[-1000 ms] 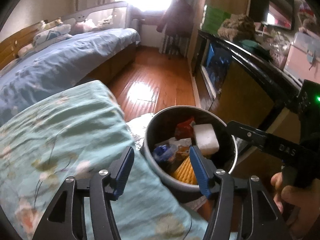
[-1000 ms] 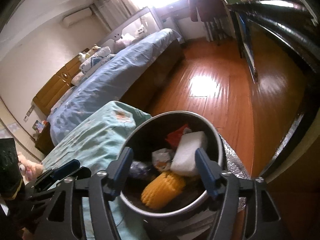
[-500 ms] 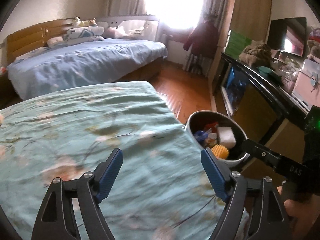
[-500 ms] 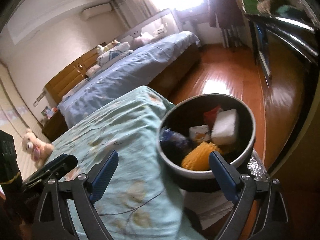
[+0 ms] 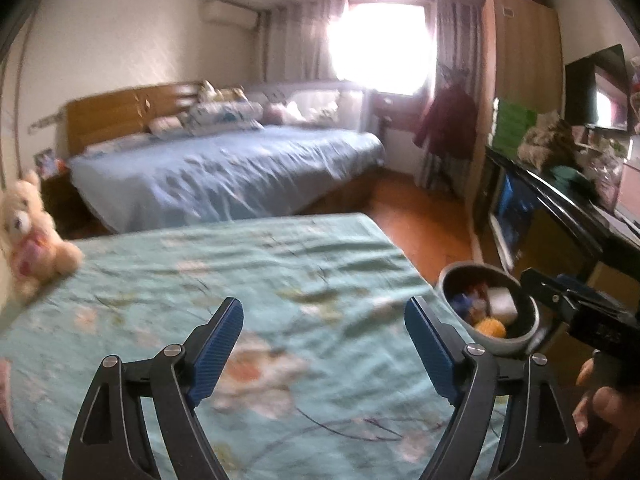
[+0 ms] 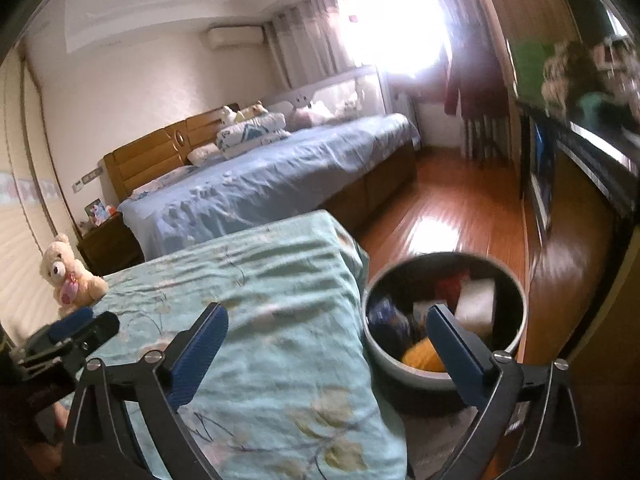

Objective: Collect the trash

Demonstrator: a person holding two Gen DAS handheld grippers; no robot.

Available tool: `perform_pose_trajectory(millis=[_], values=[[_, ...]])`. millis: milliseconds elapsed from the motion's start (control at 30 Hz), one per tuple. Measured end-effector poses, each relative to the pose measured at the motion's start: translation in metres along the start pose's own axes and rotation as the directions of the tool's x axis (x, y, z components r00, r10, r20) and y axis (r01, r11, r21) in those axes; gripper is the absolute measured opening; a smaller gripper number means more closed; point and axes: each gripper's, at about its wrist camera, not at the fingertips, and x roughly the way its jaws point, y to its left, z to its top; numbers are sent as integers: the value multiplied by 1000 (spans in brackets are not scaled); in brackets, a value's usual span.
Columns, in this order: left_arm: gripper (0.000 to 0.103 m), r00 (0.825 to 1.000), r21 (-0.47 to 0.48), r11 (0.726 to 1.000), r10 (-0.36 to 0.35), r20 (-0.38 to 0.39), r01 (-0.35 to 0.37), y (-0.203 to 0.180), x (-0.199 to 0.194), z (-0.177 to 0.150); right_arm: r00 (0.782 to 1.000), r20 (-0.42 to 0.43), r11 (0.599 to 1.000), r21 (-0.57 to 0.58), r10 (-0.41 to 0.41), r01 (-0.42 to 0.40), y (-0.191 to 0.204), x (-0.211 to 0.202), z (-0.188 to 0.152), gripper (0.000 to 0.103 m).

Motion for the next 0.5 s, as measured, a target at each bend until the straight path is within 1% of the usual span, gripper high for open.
perform_pose_trajectory(millis=[67, 100, 167, 200, 267, 400, 500], values=[[94, 998, 3, 999, 39, 46, -39, 0, -11, 3, 997, 69, 999, -45, -27, 30, 14, -9, 9, 103], [102, 996, 0, 998, 56, 76, -56, 0, -18, 3, 993, 108, 997, -66, -37, 44, 19, -13, 12, 103], [102, 989, -5, 996, 85, 121, -85, -2, -27, -1, 985, 167, 994, -97, -37, 54, 29, -18, 13, 103], [102, 987, -3, 996, 93, 132, -94, -3, -29, -3, 982, 186, 993, -107, -32, 53, 33, -19, 12, 103], [102, 984, 3, 994, 111, 136, -113, -7, -31, -9, 982, 190, 992, -116, -21, 44, 38, -15, 8, 103], [102, 985, -7, 993, 115, 130, -116, -10, -32, -20, 988, 155, 993, -116, -9, 27, 39, -4, -2, 103], [102, 986, -5, 993, 120, 119, -120, -10, -23, -17, 992, 127, 994, -108, -1, 15, 37, 3, -7, 103]])
